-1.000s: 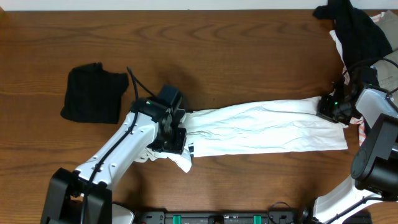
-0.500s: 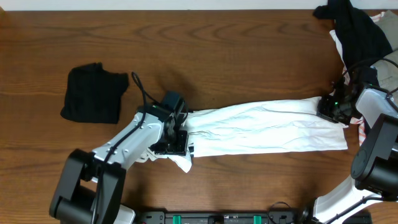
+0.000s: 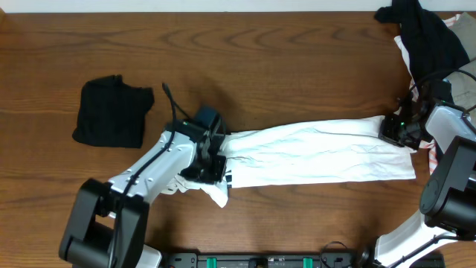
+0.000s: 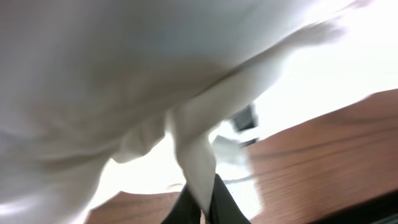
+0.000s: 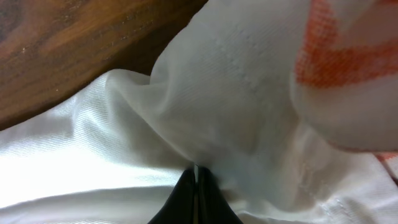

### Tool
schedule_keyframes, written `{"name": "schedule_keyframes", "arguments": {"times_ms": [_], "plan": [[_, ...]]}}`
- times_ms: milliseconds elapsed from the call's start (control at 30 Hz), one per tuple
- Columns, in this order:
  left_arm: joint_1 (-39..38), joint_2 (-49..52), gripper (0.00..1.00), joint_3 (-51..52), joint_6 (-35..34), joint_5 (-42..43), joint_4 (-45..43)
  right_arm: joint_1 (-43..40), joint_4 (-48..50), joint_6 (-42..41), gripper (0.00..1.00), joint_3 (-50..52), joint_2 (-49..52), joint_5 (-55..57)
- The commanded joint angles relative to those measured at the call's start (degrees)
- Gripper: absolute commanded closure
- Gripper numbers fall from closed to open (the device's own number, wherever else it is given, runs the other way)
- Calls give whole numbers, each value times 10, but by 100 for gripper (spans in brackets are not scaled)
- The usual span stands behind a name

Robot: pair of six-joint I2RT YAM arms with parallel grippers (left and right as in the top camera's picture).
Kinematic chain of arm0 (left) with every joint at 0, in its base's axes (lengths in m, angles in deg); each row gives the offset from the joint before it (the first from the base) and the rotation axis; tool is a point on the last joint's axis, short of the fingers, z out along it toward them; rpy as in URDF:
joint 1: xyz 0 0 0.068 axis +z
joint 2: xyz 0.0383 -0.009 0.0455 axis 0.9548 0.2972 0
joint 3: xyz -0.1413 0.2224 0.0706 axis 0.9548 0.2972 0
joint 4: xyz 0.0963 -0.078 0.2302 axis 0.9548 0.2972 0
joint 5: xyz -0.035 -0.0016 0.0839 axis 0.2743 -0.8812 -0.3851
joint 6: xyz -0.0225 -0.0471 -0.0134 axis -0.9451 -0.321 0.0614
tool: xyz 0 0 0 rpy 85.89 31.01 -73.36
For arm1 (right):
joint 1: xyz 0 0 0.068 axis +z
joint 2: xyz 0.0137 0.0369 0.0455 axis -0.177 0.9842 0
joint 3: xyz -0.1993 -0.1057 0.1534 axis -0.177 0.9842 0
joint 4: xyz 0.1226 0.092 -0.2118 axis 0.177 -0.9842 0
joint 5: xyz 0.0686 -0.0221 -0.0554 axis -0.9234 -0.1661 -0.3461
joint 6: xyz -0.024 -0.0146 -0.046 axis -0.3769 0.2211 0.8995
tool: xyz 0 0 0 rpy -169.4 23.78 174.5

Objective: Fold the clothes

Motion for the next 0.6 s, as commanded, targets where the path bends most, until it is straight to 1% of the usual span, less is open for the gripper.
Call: {"name": "schedule_keyframes", "arguments": {"times_ms": [0, 133, 267, 433, 567], "plan": [[-1, -44, 94, -60, 65, -23, 11, -5, -9, -8, 96, 10, 13, 33], [-1, -60, 94, -87, 81, -76, 16, -5, -9, -8, 95, 10, 13, 33], [-1, -60, 94, -94, 86, -75, 1, -5, -9, -8, 95, 10, 13, 33], [-1, -60, 94, -94, 119, -75, -41, -5, -9, -8, 95, 10, 13, 33], [-1, -60, 94, -94, 120, -74, -66, -5, -9, -8, 95, 10, 13, 33]]}}
